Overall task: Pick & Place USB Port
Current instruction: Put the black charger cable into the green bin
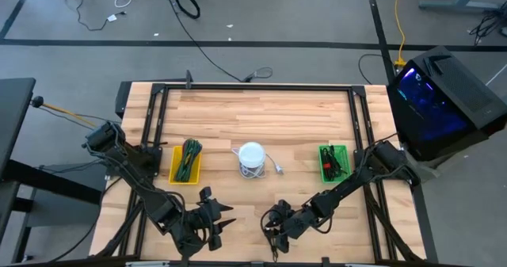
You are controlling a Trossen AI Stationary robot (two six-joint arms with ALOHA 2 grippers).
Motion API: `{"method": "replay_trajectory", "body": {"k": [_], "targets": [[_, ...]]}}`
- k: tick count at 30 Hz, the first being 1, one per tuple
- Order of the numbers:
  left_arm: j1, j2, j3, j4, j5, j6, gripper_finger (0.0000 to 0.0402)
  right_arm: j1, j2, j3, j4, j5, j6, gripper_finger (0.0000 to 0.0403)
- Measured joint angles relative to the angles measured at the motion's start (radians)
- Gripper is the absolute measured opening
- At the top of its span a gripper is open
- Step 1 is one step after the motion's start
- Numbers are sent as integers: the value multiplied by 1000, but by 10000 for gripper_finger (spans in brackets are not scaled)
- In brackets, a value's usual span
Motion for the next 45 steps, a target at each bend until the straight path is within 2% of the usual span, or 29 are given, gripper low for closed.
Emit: {"method": "replay_trajectory", "body": {"k": [6, 8, 10, 12, 14, 21, 26, 35, 40, 45], "targets": [[0, 0, 0, 0, 0, 0, 167, -5, 44, 11, 37, -23, 15, 161], [0, -1, 0, 0, 0, 1, 167, -5, 56, 20, 42, -16, 15, 146], [0, -1, 0, 0, 0, -1, 167, -9, 57, 24, 35, -20, 8, 108], [0, -1, 0, -1, 0, 0, 167, -15, 59, 32, 30, -55, -8, 46], [0, -1, 0, -2, 1, 0, 167, -14, 60, 42, 27, -66, -47, 21], [0, -1, 0, -2, 4, 0, 167, -27, 46, 53, -11, -86, -52, 7], [0, -1, 0, -4, 4, -1, 167, -42, -21, 53, -87, -71, -81, 6], [0, -1, 0, -5, 5, -2, 167, -42, -271, 54, -386, 70, -123, 6], [0, -1, 0, -5, 8, -2, 167, -35, -439, 55, -672, 248, -58, 6], [0, -1, 0, -6, 11, -2, 167, -22, -590, 55, -973, 442, 130, 6]]}}
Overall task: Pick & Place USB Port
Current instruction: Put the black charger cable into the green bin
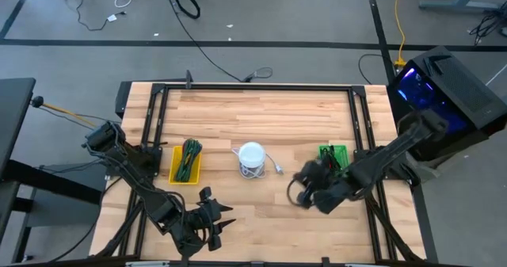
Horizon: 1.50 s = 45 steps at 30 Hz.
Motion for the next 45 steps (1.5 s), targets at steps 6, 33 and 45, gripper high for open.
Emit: {"method": "replay_trajectory", "body": {"k": [6, 33, 45], "targets": [[0, 0, 0, 0, 0, 0, 167, 15, -121, 0, -421, 180, 416, 6], [1, 0, 0, -3, 16, 2, 167, -77, -120, -323, -773, 143, 1096, 6], [0, 0, 0, -3, 16, 3, 167, -80, -120, -330, -765, 156, 1101, 15]]}}
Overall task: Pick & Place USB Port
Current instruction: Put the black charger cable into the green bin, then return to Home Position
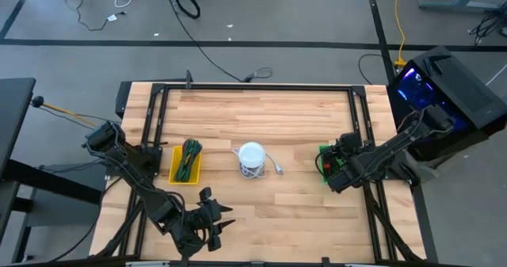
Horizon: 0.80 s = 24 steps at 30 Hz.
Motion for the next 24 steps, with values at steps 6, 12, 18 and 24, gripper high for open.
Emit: {"method": "replay_trajectory", "body": {"k": [6, 12, 18, 24], "targets": [[0, 0, 0, 0, 0, 0, 167, 0, 0, 0, 5, -6, -15, 69], [0, 0, 0, 0, 0, 0, 167, 0, 0, 0, 11, -13, -27, 95], [0, 0, 0, 3, -61, 42, 167, 0, -19, 26, 94, 31, -83, 103], [0, 0, 0, -33, -109, 272, 167, 2, -32, 179, 450, 75, -738, 105]]}}
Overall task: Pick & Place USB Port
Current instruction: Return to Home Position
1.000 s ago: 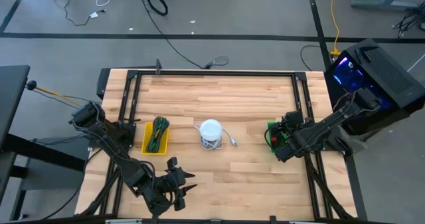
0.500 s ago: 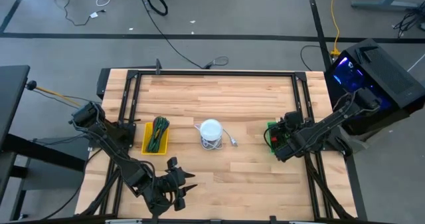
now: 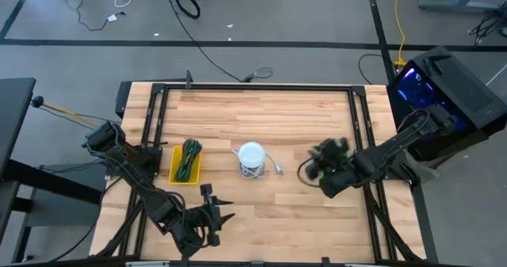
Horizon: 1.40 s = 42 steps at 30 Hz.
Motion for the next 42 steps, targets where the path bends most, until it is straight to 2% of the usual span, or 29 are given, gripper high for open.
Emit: {"method": "replay_trajectory", "body": {"k": [2, 3, 6, 9, 10, 12, 15, 17, 19, 21, 24, 26, 28, 29, 31, 35, 37, 40, 42], "targets": [[3, 0, 0, 11, -48, 114, 167, 0, 0, 27, 260, -12, -357, 105], [12, 0, 0, 22, -102, 118, 167, -7, 0, 30, 420, -53, -541, 105], [88, 0, 0, 58, -240, 125, 167, -36, 1, 23, 898, -329, -975, 101], [176, 0, 0, 85, -276, 110, 167, -42, 2, 9, 1203, -568, -1126, 91], [198, 0, 0, 88, -250, 81, 167, -37, 2, 8, 1244, -630, -1131, 87], [227, 0, 0, 79, -128, 26, 167, -23, 2, 8, 1243, -712, -1143, 79], [270, 2, 0, 24, -16, 43, 167, 1, 3, 7, 1118, -672, -1181, 68], [296, 2, 0, 38, -20, 144, 167, 7, 5, 4, 1014, -579, -1149, 59], [313, -6, 0, 122, -22, 274, 167, 9, 8, 4, 985, -514, -1113, 52], [324, -32, 0, 181, 13, 389, 167, 12, 6, 4, 986, -484, -1157, 46], [333, -78, 1, 187, 68, 480, 167, 11, 6, 5, 942, -458, -1223, 42], [342, -106, 1, 185, 92, 513, 167, 7, 6, 5, 878, -362, -1240, 41], [346, -136, 0, 183, 73, 558, 167, -2, 7, 5, 826, -231, -1191, 42], [352, -154, 0, 182, 68, 573, 167, -7, 7, 4, 830, -204, -1187, 43], [373, -191, 0, 178, 86, 598, 167, -18, 5, 4, 875, -218, -1222, 49], [424, -267, 0, 135, 161, 608, 167, -44, -31, 4, 909, -346, -1309, 57], [438, -296, -1, 99, 173, 608, 167, -58, -68, -21, 917, -357, -1317, 59], [446, -344, -9, 28, 151, 583, 167, -75, -157, -137, 988, -342, -1323, 61], [450, -407, -71, 32, 148, 560, 167, -89, -244, -249, 1076, -360, -1319, 61]]}}
